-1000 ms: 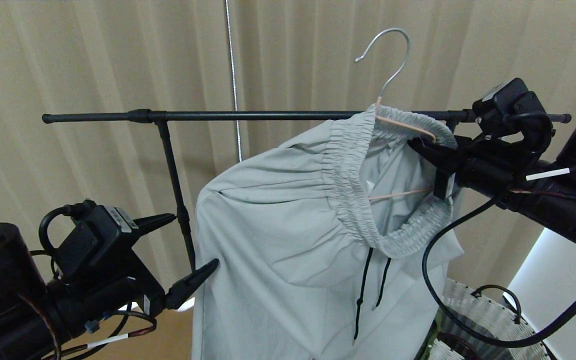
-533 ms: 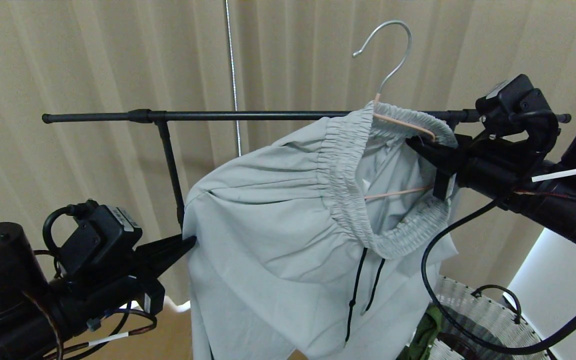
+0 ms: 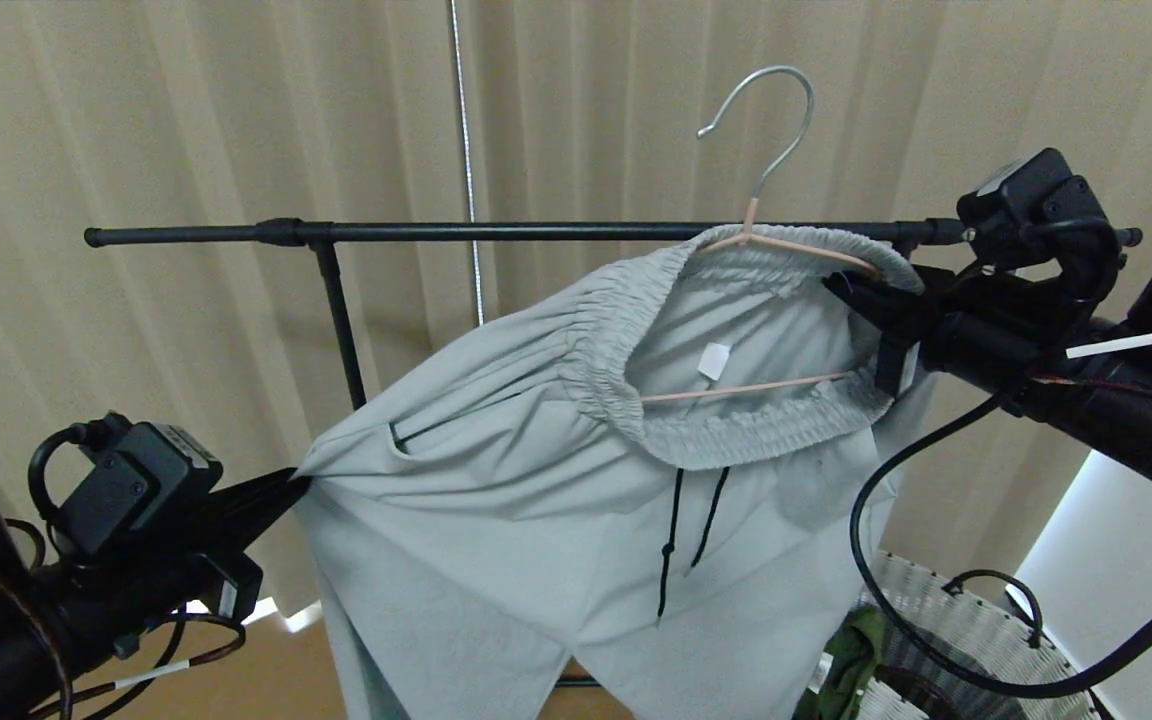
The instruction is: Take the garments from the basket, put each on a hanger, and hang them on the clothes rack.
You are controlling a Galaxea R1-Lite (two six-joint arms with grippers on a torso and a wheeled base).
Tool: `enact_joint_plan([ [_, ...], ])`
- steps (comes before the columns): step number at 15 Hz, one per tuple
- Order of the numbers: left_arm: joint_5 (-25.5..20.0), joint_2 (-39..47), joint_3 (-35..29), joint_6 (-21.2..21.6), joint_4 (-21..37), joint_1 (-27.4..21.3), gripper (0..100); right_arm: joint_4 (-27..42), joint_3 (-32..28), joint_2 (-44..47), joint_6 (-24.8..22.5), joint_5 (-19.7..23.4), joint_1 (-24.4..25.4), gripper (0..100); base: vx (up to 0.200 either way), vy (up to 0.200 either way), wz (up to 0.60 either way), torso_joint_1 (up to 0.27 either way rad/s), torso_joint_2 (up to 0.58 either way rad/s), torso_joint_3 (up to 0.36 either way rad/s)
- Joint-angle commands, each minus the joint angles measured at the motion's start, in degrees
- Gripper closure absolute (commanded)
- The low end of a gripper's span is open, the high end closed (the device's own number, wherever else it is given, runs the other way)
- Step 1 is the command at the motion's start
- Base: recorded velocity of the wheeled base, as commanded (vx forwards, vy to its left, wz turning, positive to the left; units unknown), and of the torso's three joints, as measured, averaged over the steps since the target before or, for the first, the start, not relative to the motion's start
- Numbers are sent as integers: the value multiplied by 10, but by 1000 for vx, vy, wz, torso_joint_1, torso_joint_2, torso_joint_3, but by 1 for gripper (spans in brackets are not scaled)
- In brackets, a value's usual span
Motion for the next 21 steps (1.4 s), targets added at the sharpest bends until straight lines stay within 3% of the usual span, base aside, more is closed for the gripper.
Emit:
enact_joint_plan([
  [1, 1, -2, 2, 0, 1, 14, 100, -1, 0, -1, 0, 0, -6, 100, 0, 0, 0, 0, 0, 0],
  [5, 1, -2, 1, 1, 1, 12, 100, 0, 0, 0, 0, 0, -6, 100, 0, 0, 0, 0, 0, 0],
  [6, 1, -2, 1, 1, 1, 12, 0, -1, 1, -1, 0, 0, -6, 100, 0, 0, 0, 0, 0, 0],
  [11, -2, -18, 2, -1, 1, 10, 0, 3, 1, -1, -1, -6, -6, 100, 0, 0, 0, 0, 0, 0],
  [16, -15, -72, 21, -5, 1, 9, 0, 33, 3, -11, -2, -47, -21, 100, 0, 0, 0, 0, 0, 0],
  [19, -31, -124, 28, -71, 7, 9, 0, 153, 4, -64, -2, -87, -31, 100, 0, 0, 0, 0, 0, 0],
  [21, -30, -121, 53, -149, 9, 3, 0, 219, 9, -101, -2, -129, -33, 100, 0, 0, 0, 0, 0, 0],
])
